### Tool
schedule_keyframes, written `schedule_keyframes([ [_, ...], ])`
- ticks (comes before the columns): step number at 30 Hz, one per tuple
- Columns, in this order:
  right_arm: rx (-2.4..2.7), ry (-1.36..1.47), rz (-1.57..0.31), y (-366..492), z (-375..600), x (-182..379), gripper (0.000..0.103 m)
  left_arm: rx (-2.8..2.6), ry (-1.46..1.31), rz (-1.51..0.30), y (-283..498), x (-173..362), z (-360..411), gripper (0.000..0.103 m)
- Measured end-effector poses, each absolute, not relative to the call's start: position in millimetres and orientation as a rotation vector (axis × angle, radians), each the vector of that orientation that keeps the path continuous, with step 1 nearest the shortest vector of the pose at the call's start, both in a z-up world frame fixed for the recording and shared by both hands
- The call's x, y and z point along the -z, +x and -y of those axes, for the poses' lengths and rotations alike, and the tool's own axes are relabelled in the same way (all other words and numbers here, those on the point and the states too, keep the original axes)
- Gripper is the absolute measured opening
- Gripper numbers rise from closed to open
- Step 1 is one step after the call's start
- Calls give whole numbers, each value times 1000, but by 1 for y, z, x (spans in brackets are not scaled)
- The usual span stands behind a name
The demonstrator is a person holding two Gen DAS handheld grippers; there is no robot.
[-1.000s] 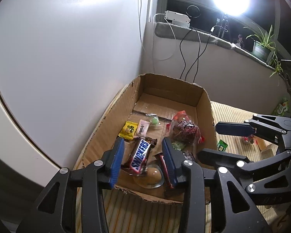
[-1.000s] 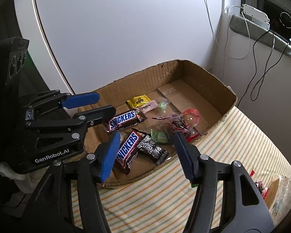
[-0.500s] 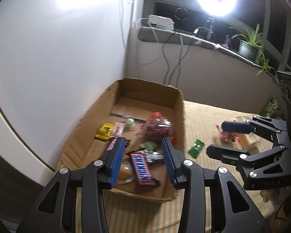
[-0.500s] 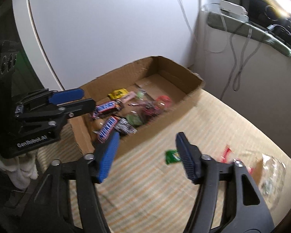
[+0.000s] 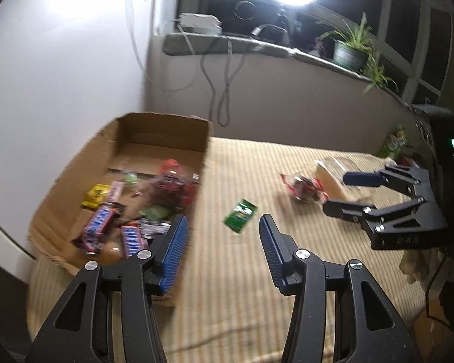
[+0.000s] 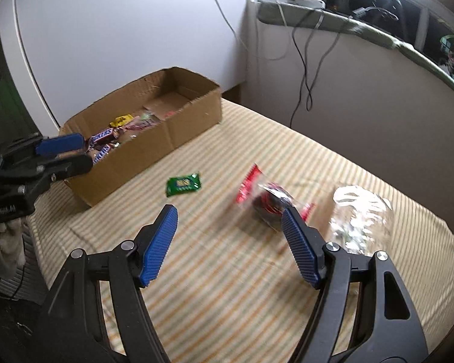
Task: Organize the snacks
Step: 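Move left gripper to the green wrapped candy while right approaches the red-tagged candy bag, then close left gripper on the green candy while right gripper closes on the red-tagged bag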
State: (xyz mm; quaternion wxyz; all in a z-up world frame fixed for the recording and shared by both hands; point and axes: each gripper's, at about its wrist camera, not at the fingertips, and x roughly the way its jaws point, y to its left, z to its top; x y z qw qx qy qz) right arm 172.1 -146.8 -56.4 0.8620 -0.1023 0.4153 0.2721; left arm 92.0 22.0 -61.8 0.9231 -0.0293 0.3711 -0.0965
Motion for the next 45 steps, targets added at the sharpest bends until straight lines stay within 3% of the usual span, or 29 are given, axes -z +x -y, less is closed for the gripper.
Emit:
schedule_keyframes([
  [16,-640,-171,-966,241,152,75,74,269,-45,-864,144,98,26,48],
  [29,-717,-17,-1231,311,148,113,74,264,4,-916,176,118,38,48],
  [45,-708,-85,-1292,278,139,120,74,319,-23,-986,181,125,38,48],
])
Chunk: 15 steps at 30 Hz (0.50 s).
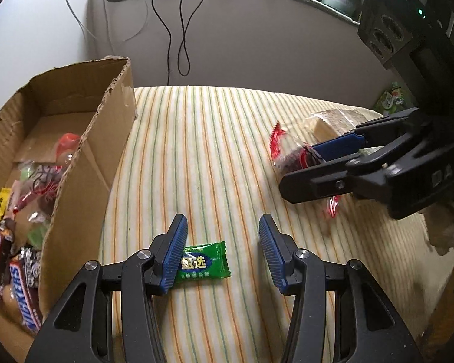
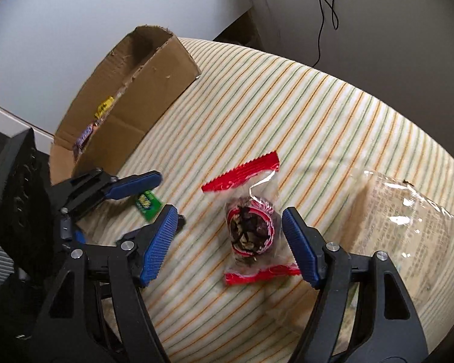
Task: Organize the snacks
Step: 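Close left gripper on the green candy while right gripper closes on the red-tagged bag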
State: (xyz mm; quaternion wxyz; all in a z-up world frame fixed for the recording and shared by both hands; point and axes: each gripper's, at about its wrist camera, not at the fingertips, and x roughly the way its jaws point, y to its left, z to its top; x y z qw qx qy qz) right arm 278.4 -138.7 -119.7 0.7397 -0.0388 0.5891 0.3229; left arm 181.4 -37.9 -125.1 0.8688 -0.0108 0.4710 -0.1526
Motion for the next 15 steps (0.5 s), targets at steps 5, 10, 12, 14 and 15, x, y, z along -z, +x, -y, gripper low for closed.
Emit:
schedule_keyframes([
  [5,-636,-206,-1258,270,125,127,74,297,-2,-981,169,125,36,52],
  [10,-611,-302,-1211,258,112,129,71,273,20,-947,148,121,37,56],
  [12,-608,-311,-1204,257,111,130,70,264,-15,-934,139,117,26,57],
  [14,-607,-302,-1200,256,113,130,69,258,-56,-919,130,113,20,58],
  [15,-608,-297,-1199,257,113,130,69,252,-63,-924,127,114,18,58],
])
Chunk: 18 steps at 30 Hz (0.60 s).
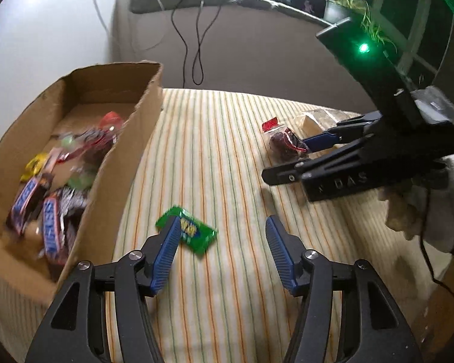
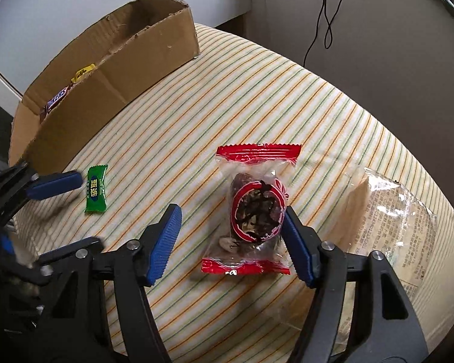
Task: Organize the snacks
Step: 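Close left gripper on the green candy while right gripper closes on the red-tagged bag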
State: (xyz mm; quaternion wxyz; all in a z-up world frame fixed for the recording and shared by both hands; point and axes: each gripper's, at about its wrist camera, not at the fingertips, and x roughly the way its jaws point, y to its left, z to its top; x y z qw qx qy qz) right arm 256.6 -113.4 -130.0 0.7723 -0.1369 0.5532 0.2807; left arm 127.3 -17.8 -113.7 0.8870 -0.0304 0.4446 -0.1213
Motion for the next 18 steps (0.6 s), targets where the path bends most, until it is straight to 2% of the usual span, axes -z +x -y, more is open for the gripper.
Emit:
schedule_keyframes([
  [5,-604,-294,-1189,255,120,129,64,225,-81,-990,126,126,22,58],
  [10,-605,-293,-1176,250,136,125,50,209,-85,-982,142,130,30,58],
  [18,-610,-293,-1164,242,153,125,49,175,-60,-978,162,137,38,57],
])
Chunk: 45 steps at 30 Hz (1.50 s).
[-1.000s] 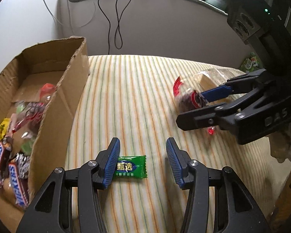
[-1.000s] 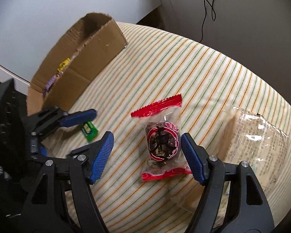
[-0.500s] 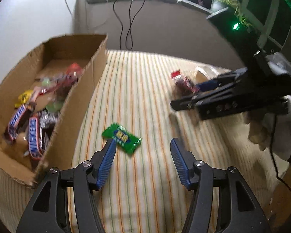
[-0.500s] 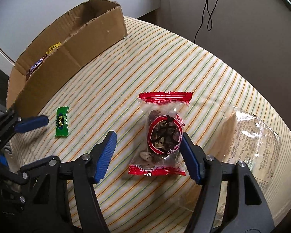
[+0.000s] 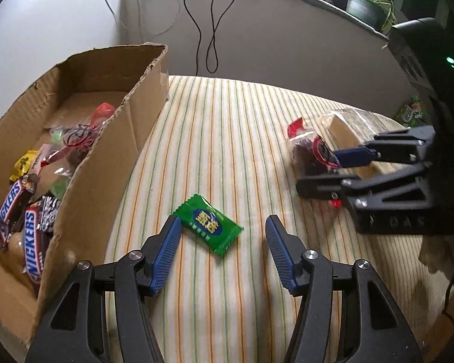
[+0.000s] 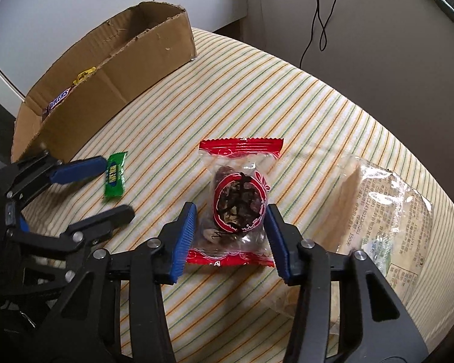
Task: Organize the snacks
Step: 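Close left gripper on the green candy while right gripper closes on the red-tagged bag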
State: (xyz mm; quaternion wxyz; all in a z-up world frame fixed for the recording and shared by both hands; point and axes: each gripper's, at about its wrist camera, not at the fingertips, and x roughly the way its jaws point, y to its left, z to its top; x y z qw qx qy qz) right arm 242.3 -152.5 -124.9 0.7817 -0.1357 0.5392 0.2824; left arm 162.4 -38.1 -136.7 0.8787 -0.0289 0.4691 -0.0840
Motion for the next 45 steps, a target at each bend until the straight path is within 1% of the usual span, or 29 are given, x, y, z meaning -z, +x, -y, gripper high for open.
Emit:
schedule_keyframes([
  [4,-608,-286,-1159,237,152,123,49,159,-19,-979,174,140,45,56],
  [5,-602,-281,-1160,239,145,123,48,162,-8,-976,175,140,47,52],
  [6,-603,-279,-1158,239,146,122,48,167,4,-974,177,140,50,41],
  [9,-599,-275,-1150,237,148,123,45,181,22,-964,177,140,54,36],
  [15,-592,-288,-1135,233,150,121,43,178,4,-962,176,139,52,33],
  [16,-590,-293,-1132,232,149,121,43,179,3,-960,176,139,53,29],
  [19,-578,-298,-1123,229,145,121,42,184,-4,-951,173,134,51,23],
  [23,-572,-287,-1117,227,145,121,39,187,-17,-932,170,129,50,17],
  [24,-572,-284,-1115,226,146,121,39,187,-18,-928,170,127,53,14],
  [26,-571,-280,-1111,224,147,120,37,185,-23,-918,166,125,51,12],
  [33,-578,-264,-1098,218,150,117,36,178,-63,-891,154,117,39,5],
  [45,-583,-285,-1101,217,148,120,36,172,-26,-933,180,133,45,6],
])
